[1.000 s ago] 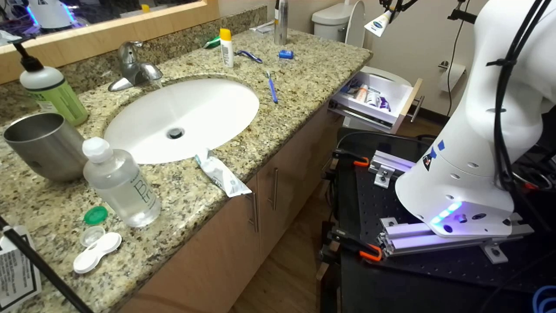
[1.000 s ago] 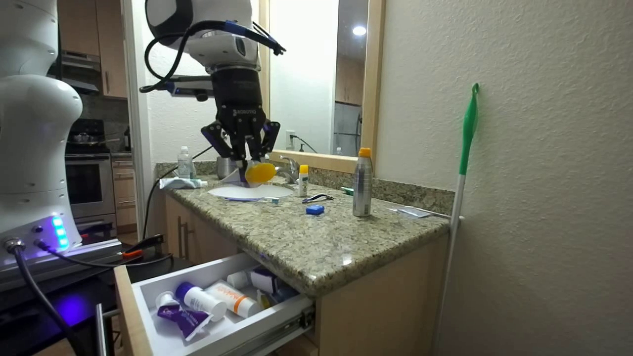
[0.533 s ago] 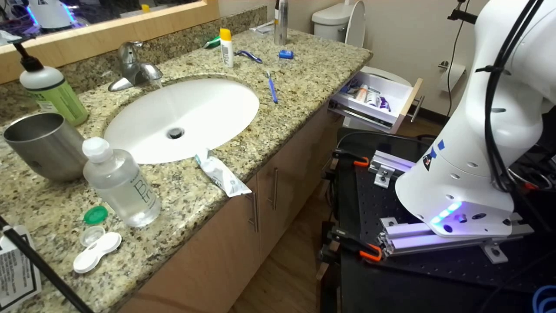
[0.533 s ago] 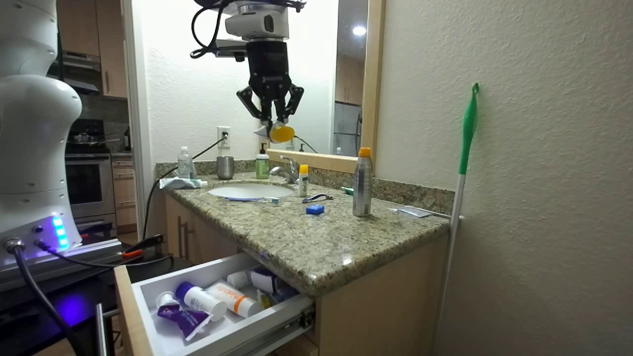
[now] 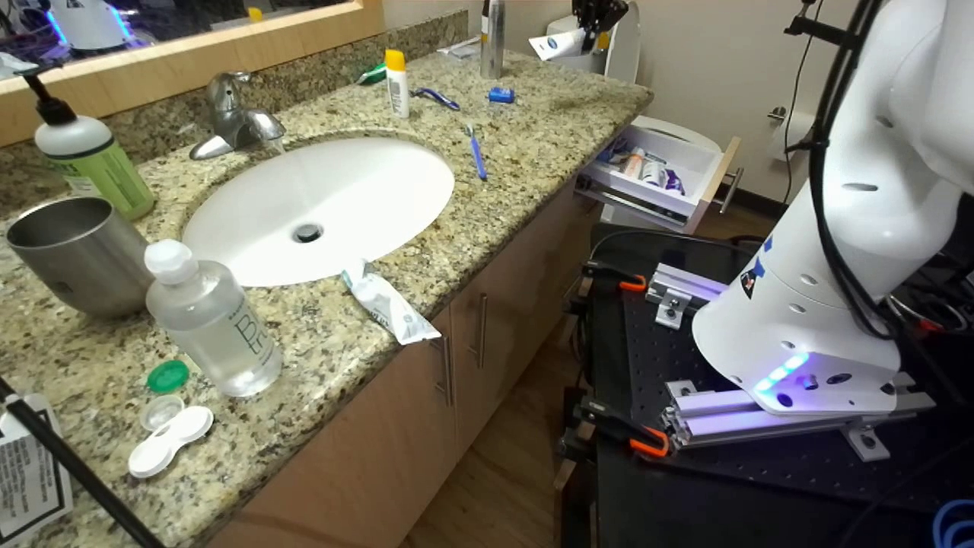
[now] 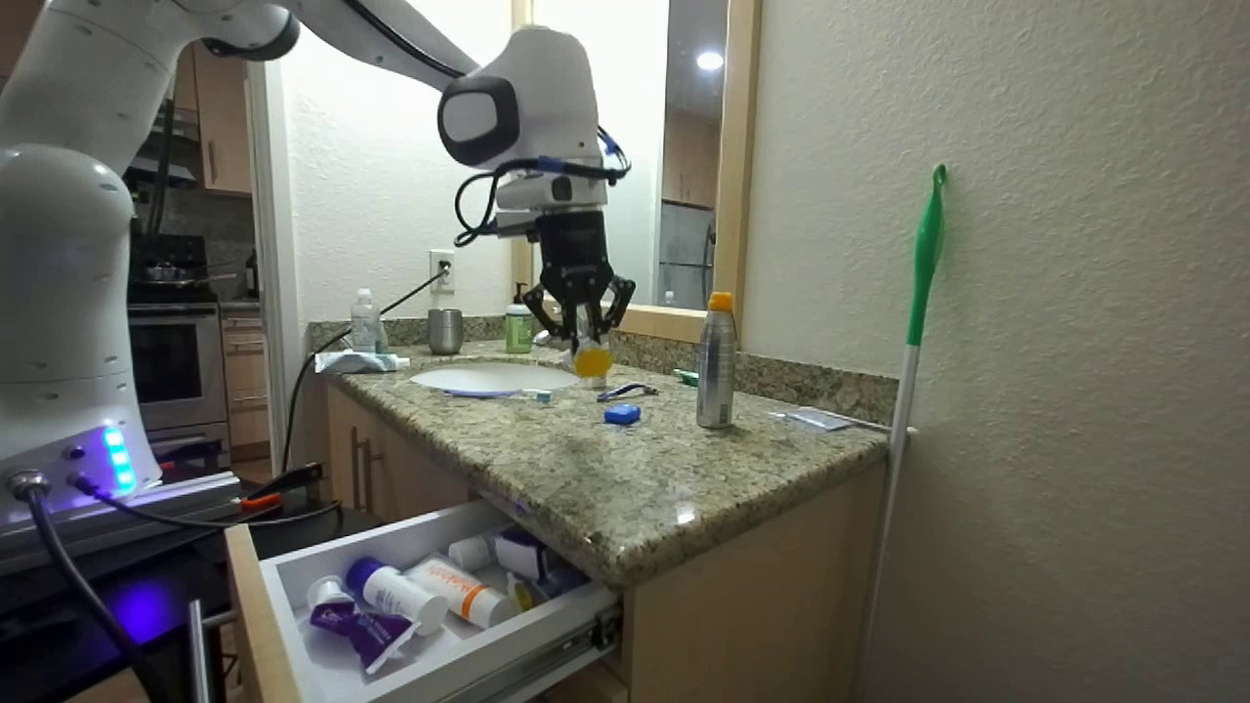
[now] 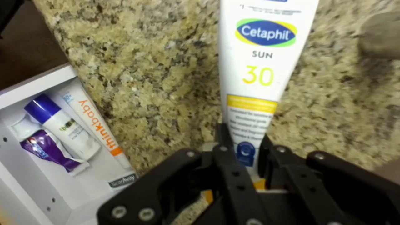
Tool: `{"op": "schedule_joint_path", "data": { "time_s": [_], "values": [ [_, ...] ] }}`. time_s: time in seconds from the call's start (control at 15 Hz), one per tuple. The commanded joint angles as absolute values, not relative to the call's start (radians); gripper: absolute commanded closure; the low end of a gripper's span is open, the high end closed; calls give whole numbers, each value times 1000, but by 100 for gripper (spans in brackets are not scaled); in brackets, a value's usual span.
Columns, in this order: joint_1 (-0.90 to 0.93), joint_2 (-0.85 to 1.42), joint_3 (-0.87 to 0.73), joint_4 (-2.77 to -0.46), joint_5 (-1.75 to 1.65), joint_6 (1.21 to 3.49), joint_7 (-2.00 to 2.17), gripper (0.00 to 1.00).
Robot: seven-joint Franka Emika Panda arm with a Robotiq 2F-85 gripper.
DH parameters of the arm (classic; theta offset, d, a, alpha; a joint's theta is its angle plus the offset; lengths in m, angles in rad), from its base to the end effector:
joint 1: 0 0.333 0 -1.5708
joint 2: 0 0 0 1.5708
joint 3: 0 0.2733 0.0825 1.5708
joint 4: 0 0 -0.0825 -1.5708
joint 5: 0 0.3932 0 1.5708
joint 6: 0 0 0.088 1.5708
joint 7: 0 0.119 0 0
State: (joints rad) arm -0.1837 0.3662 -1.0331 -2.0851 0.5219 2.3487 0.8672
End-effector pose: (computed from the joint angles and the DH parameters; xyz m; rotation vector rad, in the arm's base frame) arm 0.2147 -0.5431 0.2808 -1.1303 2.8655 -0.2025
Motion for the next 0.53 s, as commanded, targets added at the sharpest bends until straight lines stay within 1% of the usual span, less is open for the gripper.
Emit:
{"op": "schedule_joint_path", "data": {
  "time_s": [0.0,0.13,0.2,0.47],
  "values": [
    [-283,382,-929,-2071,468,2353,912,78],
    [-323,449,-901,-2041,466,2343,917,78],
    [-337,462,-895,-2021,466,2315,915,95],
    [-428,531,-790,-1966,469,2324,919,95]
  ]
}}
